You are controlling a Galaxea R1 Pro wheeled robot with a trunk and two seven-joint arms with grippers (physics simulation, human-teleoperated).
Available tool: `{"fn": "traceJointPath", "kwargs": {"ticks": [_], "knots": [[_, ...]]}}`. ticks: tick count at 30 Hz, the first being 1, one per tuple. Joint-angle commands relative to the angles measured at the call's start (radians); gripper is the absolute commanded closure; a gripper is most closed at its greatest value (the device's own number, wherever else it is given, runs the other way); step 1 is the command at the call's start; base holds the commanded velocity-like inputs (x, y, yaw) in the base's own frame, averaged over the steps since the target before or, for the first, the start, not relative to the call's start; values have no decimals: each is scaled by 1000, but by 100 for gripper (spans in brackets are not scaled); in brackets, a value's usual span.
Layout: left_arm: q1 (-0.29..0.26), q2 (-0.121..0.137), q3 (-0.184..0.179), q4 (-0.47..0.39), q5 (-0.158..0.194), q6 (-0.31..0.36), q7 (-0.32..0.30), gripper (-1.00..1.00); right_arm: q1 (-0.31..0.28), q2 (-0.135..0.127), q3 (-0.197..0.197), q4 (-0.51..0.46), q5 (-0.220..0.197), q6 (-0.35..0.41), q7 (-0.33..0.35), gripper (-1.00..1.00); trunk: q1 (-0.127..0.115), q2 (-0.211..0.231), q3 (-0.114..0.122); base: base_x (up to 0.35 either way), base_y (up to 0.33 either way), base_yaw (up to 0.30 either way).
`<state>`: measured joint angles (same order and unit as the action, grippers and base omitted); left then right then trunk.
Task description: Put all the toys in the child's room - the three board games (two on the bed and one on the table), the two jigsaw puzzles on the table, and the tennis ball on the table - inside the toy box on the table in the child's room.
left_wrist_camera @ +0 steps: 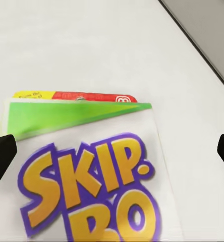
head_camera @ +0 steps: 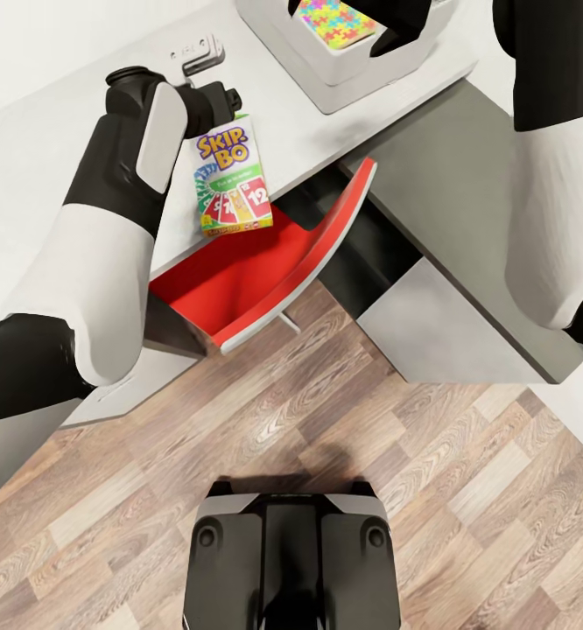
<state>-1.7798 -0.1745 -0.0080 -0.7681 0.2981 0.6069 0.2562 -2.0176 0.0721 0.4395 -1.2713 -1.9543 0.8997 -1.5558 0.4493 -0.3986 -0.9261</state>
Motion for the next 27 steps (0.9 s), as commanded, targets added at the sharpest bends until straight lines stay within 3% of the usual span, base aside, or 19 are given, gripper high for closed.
{"fn": "traceJointPath", "kwargs": {"ticks": [1,16,22,25,27], "knots": [[0,0,-1,0,11,6,8,-100,-1,0,0,0,-8,10,-10,-100,1,-1,1,0,0,0],[-1,0,-1,72,12,28,5,-100,-2,-1,8,10,-2,8,-14,-100,1,-1,25,0,0,0],[0,0,-1,86,11,89,-2,-100,5,-2,11,17,0,7,-15,-100,1,-1,35,0,0,5],[1,0,-1,87,10,105,-4,-100,8,-6,11,18,9,7,-15,-100,1,-1,40,0,0,46],[2,0,-1,88,9,114,-5,-100,10,-23,10,19,32,3,-12,-100,1,-1,43,0,0,61]]}}
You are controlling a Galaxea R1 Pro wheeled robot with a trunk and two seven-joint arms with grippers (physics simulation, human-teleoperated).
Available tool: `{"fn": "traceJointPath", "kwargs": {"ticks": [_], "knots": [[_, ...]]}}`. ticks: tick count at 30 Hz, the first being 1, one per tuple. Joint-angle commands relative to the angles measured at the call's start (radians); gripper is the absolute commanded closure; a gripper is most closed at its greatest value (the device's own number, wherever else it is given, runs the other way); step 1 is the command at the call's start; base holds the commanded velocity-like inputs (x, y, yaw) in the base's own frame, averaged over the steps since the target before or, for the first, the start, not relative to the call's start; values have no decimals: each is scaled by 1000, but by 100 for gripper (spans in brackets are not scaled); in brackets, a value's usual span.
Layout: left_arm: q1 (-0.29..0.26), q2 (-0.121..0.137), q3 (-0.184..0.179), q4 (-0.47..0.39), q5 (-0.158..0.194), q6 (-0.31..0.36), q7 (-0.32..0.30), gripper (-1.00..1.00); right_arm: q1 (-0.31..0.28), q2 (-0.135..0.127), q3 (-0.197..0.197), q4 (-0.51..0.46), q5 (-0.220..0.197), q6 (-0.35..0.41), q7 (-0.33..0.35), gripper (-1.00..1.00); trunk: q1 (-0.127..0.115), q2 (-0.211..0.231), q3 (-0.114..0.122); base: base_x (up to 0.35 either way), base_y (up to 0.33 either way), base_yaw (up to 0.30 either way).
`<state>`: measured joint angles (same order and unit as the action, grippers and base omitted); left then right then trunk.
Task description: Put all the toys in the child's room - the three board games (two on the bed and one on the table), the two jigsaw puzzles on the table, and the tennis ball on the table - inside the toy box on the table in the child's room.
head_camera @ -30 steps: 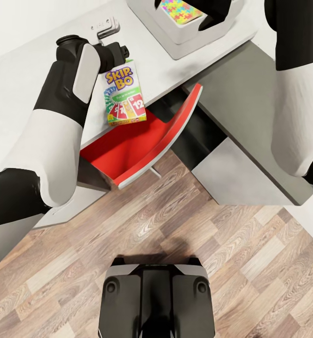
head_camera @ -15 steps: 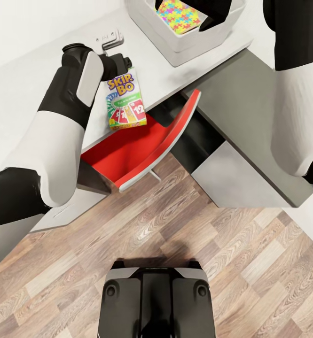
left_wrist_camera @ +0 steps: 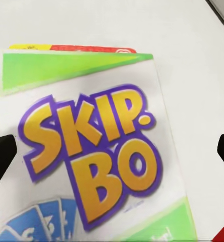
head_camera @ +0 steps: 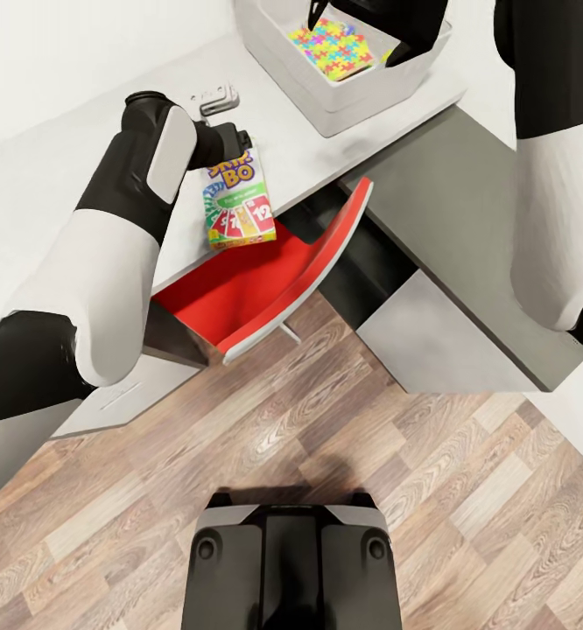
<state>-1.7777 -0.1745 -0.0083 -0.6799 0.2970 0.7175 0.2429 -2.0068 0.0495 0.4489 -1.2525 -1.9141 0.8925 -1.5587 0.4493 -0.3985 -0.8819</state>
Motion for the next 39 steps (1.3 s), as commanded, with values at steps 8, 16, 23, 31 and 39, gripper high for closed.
{"fn": "traceJointPath", "kwargs": {"ticks": [8,16,23,31,39], "knots": [[0,0,-1,-35,9,127,9,-100,-1,-23,4,9,14,-10,-10,-100,1,-1,10,0,0,99],[-2,0,5,-68,10,246,15,-100,-15,-26,48,116,12,-3,-9,-100,1,-1,20,0,0,158],[-3,0,6,-70,9,267,18,-100,-17,-40,88,133,7,2,-7,-100,1,-1,26,0,0,183],[-3,0,11,-70,10,283,17,-100,-19,-80,107,139,-4,3,-6,-100,1,-1,34,0,0,170],[-3,0,11,-68,10,283,12,-100,-16,-128,111,117,-7,3,4,-100,1,-1,47,0,0,-14]]}}
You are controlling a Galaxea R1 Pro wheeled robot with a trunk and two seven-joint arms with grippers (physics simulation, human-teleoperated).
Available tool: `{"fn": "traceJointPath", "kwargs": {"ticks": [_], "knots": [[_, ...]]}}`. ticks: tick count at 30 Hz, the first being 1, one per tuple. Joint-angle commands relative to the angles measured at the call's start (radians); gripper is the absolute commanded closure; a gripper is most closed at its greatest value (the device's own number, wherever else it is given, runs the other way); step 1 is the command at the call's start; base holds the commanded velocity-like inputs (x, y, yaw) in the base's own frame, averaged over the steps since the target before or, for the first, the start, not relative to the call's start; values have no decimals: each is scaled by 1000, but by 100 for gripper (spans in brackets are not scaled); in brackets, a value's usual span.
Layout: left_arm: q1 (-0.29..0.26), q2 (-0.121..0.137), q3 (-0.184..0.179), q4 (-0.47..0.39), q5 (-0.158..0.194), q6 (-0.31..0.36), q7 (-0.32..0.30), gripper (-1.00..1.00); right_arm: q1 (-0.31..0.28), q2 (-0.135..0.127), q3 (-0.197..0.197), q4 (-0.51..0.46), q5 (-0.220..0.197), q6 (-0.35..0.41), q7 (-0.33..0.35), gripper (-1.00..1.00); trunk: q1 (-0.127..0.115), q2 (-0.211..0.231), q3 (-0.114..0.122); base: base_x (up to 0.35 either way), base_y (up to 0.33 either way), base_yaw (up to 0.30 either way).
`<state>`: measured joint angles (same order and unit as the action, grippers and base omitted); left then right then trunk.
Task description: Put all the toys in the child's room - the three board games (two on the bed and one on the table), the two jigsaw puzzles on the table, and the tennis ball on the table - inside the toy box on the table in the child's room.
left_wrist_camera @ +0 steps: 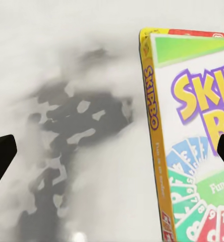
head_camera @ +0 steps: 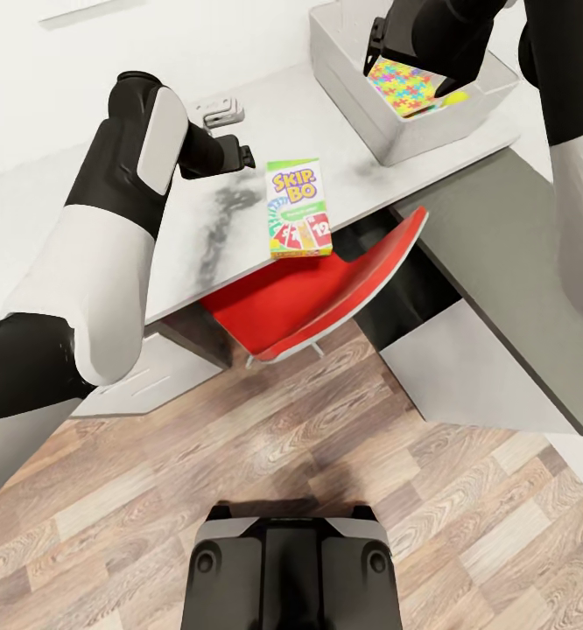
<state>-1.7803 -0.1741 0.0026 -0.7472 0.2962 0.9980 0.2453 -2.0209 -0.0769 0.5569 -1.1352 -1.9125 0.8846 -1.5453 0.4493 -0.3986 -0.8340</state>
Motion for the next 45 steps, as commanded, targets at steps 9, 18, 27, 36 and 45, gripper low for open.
{"fn": "traceJointPath", "kwargs": {"ticks": [9,18,27,36,45], "knots": [[-1,0,2,0,12,2,6,-100,-1,-8,3,-5,-10,11,-6,-100,1,-1,9,0,0,-20],[-1,0,1,0,12,0,5,-100,0,-8,5,-4,-9,11,-2,-100,1,-1,17,0,0,-26],[-1,0,-2,0,11,-6,8,-100,7,-9,5,-2,-7,11,0,-100,1,-1,30,0,0,-95],[0,0,-8,0,2,-26,16,-100,9,-17,4,0,-5,13,1,-100,1,-1,44,0,0,-94],[14,0,-12,0,9,-116,17,-100,12,-30,0,-3,0,9,1,-100,1,-1,58,0,0,-107]]}}
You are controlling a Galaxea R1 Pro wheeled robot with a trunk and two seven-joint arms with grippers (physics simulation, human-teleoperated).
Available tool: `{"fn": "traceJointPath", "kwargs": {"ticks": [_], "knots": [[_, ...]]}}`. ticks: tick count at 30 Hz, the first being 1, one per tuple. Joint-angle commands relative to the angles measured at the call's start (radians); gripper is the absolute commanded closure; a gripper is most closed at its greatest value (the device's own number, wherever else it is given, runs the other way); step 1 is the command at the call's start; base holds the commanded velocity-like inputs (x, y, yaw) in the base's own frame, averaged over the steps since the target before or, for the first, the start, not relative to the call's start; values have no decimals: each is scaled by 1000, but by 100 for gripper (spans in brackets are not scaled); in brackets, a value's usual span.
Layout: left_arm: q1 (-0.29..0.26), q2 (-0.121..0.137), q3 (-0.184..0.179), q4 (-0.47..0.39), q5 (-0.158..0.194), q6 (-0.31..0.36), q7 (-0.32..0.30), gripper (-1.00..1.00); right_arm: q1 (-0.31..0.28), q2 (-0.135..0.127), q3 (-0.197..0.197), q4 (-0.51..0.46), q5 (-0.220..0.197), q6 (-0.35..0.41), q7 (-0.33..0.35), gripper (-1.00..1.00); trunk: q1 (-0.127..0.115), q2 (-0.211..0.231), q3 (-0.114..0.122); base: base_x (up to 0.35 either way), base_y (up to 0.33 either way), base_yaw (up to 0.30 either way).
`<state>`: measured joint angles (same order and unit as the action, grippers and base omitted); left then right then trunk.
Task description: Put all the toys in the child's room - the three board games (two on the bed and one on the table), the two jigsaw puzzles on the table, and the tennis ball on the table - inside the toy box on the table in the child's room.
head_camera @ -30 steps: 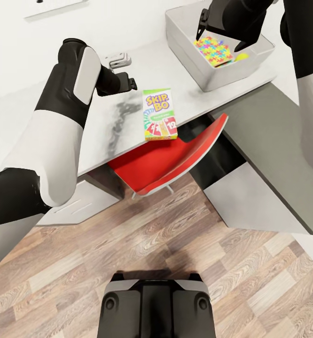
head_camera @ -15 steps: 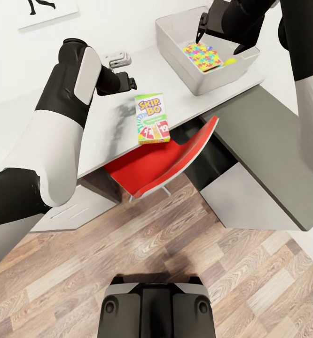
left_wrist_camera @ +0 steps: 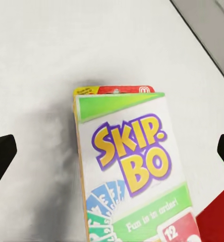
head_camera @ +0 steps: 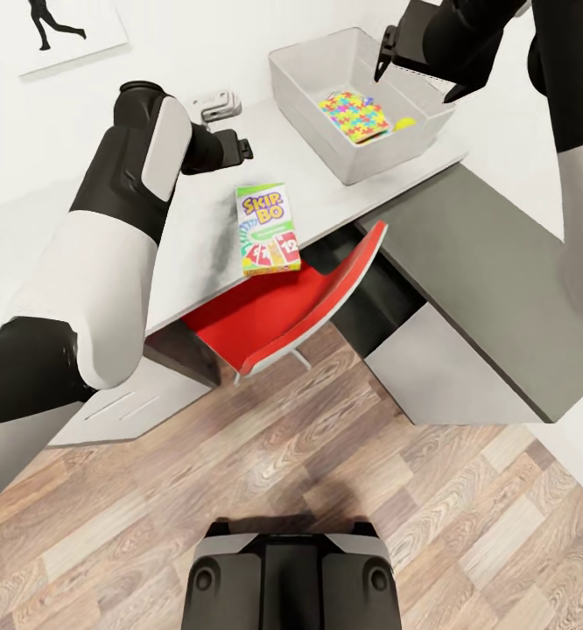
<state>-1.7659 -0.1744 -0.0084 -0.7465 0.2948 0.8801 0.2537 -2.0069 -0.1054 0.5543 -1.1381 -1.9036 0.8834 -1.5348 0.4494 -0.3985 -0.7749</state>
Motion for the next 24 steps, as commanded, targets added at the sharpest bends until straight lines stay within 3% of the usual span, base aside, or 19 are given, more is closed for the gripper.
{"fn": "traceJointPath", "kwargs": {"ticks": [1,14,24], "knots": [[4,0,-1,-1,11,1,9,-100,-1,-3,2,0,-9,10,-9,-100,1,-2,0,0,0,-151],[52,0,-4,3,6,-56,10,-100,3,-6,1,3,-11,11,5,-100,1,-2,16,0,0,-168],[85,0,-5,53,2,-87,2,-100,43,9,1,14,-5,17,27,-100,1,-2,17,0,0,-32]]}}
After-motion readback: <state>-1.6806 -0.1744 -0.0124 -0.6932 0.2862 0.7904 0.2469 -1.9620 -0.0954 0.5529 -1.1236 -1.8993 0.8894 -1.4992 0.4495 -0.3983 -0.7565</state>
